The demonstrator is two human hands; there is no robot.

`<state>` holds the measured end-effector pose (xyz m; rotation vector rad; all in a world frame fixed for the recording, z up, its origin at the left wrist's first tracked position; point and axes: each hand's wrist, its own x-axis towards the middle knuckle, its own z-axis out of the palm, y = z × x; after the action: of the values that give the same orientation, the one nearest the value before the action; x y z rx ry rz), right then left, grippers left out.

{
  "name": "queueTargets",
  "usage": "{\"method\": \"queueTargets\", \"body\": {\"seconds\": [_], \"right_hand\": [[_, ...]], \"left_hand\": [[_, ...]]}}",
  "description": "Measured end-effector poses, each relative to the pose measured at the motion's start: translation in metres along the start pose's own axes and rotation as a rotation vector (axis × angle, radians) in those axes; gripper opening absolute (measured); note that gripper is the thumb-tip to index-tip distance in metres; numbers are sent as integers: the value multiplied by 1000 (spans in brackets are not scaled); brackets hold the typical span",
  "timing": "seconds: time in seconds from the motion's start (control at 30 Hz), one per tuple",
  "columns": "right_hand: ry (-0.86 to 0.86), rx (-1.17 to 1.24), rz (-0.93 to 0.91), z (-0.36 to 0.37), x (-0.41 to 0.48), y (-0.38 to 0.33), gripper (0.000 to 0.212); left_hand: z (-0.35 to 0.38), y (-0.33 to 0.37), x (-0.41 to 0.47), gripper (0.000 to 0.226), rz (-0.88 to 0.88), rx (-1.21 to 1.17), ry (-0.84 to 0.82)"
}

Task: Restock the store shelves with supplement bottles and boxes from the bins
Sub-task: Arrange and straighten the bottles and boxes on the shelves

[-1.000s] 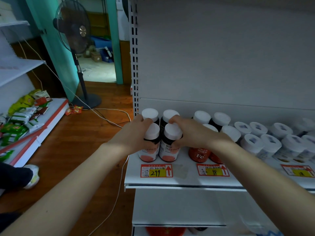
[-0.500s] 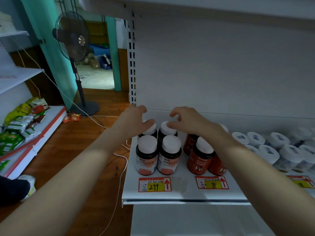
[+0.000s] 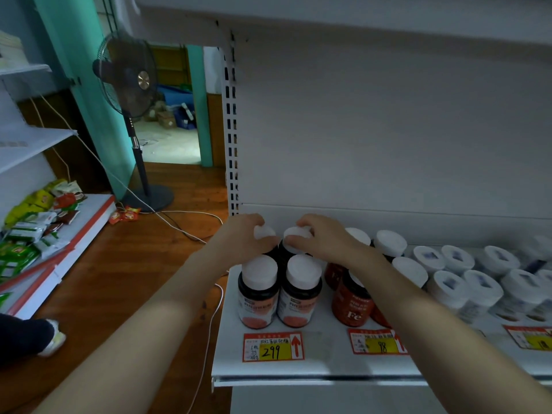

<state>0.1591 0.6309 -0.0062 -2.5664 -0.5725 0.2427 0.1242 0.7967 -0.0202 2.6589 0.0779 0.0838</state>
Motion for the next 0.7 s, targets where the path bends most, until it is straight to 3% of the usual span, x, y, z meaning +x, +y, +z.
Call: {"method": "queueTargets", "body": {"seconds": [0.17,0.27,0.4,0.7], "right_hand": [[134,325,90,24,-23,1,58],[121,451,108,39,-26,3,61],[115,555,135,43,-23,4,59],[121,581,142,42,-22,2,51]], "left_hand": [[26,-18,-37,44,-144,-636,351],[45,-23,-49,48,-154,-942,269],[61,-21,-46,58,-137,-1101,193],[64,-17,-41,44,-214,-1216,178]]}}
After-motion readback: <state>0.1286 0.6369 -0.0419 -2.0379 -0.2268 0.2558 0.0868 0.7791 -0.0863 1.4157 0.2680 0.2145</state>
